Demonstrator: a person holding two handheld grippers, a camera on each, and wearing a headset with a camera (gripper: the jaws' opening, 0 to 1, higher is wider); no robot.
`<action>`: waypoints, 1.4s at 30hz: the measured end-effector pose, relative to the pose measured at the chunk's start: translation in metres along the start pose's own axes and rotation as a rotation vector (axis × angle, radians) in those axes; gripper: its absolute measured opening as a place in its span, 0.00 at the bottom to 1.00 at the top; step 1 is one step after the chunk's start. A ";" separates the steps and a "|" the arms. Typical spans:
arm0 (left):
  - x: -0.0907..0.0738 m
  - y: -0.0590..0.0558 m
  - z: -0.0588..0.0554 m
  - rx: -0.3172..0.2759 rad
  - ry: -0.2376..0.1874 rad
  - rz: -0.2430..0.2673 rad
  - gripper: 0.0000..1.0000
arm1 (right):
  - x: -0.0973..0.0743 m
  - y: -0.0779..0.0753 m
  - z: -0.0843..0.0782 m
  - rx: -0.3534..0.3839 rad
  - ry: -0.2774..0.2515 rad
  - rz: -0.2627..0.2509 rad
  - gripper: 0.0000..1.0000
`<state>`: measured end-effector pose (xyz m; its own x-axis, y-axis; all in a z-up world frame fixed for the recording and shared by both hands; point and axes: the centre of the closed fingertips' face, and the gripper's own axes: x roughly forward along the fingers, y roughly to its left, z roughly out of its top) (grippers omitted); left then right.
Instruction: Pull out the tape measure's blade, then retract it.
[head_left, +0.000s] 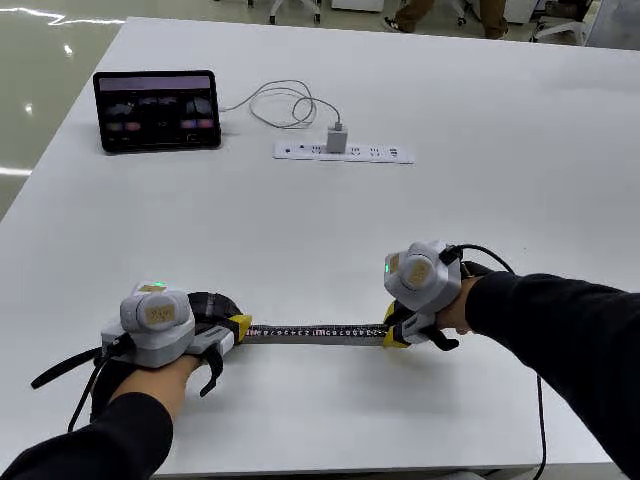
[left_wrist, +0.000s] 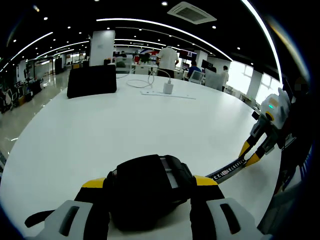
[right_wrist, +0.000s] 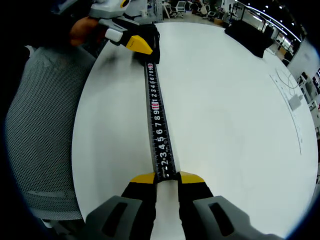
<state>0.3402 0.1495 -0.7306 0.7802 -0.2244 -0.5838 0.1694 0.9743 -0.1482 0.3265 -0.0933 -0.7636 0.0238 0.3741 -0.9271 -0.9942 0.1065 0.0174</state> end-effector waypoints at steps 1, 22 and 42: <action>0.000 0.000 0.000 0.000 0.000 0.000 0.61 | 0.000 0.000 0.000 -0.002 0.000 0.000 0.12; 0.000 0.000 0.001 0.001 0.000 -0.001 0.61 | 0.005 0.004 0.014 -0.006 -0.020 0.005 0.12; 0.001 0.001 0.001 0.000 -0.001 -0.001 0.61 | 0.009 0.006 0.023 -0.027 -0.036 0.009 0.11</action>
<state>0.3414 0.1498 -0.7309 0.7808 -0.2256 -0.5826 0.1703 0.9741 -0.1489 0.3237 -0.0682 -0.7628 0.0182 0.4083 -0.9127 -0.9968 0.0779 0.0150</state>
